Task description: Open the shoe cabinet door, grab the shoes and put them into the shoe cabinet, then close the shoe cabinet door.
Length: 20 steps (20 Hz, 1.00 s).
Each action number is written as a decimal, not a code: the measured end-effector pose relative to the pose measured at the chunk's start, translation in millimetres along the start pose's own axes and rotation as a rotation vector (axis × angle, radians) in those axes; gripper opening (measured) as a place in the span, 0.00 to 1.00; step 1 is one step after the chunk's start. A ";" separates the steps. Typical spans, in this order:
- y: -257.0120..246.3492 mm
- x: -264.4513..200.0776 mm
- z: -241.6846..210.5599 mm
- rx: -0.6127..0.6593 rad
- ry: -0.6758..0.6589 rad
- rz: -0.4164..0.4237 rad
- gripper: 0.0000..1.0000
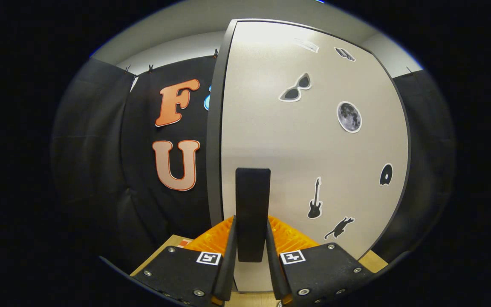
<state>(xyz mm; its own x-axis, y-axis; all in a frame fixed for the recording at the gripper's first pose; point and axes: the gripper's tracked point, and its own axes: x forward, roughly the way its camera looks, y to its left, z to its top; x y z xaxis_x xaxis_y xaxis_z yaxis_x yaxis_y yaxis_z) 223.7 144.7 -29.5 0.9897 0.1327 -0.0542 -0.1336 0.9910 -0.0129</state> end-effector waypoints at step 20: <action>-47.4 -104.8 -9.5 0.062 0.026 -0.051 0.24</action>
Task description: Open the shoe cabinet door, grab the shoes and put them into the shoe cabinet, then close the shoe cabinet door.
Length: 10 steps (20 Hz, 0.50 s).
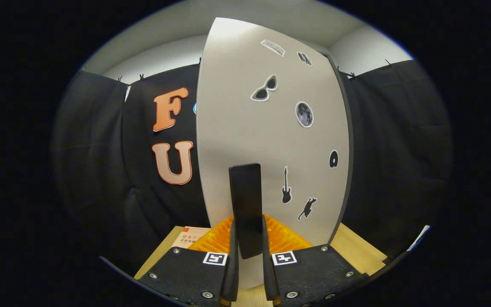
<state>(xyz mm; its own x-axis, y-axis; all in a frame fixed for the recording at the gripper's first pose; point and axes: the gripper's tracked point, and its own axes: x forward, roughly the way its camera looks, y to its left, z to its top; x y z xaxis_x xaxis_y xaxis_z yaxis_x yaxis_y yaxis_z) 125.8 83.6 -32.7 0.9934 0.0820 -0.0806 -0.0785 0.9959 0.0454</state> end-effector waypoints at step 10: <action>-38.9 -35.1 -5.0 0.033 -0.003 -0.014 0.20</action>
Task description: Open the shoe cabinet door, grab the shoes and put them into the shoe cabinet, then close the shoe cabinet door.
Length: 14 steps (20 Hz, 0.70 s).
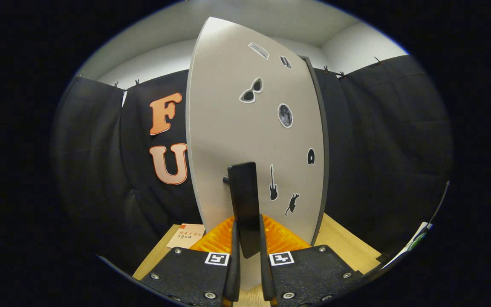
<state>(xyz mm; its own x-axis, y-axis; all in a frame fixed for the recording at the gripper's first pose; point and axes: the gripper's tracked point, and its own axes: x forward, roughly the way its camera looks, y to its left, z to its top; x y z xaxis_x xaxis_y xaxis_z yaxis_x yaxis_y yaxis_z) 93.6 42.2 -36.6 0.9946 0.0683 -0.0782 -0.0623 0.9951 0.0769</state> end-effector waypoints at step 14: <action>-112.8 -52.5 -1.3 0.050 -0.021 -0.096 0.10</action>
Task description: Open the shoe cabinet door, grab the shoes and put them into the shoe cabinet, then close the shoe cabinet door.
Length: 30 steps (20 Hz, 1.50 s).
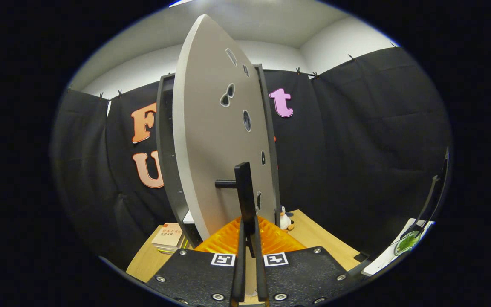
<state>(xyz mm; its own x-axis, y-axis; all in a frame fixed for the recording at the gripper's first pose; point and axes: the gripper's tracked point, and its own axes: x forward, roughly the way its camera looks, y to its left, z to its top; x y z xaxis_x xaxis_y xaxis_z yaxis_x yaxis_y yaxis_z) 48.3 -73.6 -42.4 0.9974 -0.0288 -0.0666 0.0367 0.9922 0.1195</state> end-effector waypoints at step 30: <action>-134.8 11.1 -7.0 -0.029 0.035 0.067 0.07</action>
<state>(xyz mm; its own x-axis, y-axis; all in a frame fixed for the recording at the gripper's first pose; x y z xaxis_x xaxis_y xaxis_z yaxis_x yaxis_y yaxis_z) 54.0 -206.8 -66.2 0.9947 0.0417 -0.0937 -0.0327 0.9948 0.0963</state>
